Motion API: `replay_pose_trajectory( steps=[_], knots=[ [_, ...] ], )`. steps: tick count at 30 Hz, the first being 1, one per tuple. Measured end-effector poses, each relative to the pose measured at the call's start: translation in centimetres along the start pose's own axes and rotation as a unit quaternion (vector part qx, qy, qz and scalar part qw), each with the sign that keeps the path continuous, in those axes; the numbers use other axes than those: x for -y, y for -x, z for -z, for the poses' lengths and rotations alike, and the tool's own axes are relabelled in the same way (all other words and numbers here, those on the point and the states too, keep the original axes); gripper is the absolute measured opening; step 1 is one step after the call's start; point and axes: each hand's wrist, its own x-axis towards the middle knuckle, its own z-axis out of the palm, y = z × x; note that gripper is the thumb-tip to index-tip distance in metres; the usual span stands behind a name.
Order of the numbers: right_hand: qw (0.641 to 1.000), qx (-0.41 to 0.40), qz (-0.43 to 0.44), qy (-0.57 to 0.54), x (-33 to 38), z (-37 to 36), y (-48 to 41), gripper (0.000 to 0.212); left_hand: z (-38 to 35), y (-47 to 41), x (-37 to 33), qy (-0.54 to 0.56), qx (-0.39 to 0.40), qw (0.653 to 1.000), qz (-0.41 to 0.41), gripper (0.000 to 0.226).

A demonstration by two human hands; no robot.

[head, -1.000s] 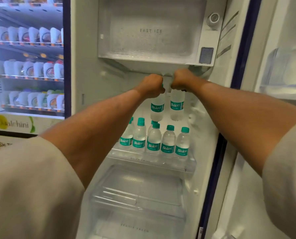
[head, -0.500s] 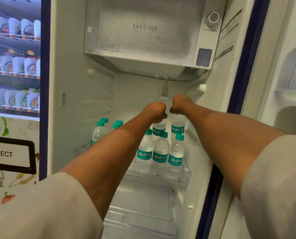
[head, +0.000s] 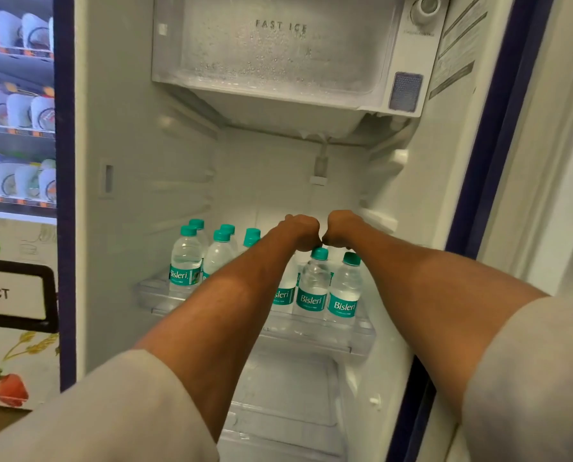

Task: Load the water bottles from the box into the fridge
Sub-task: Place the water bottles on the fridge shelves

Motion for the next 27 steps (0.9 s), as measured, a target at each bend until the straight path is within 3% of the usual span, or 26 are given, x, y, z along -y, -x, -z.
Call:
replay_pose_trajectory(
  steps=[6, 27],
  knots=[
    [1.000, 0.013, 0.010, 0.001, 0.1, -1.4, 0.0, 0.037, -0.3, -0.1, 0.7, 0.003, 0.020, 1.000, -0.006, 0.035],
    [0.998, 0.017, -0.010, -0.059, -0.7, -2.3, -0.5, 0.037, -0.6, 0.0, 0.5, 0.007, -0.024, 1.000, -0.019, 0.034]
  ],
)
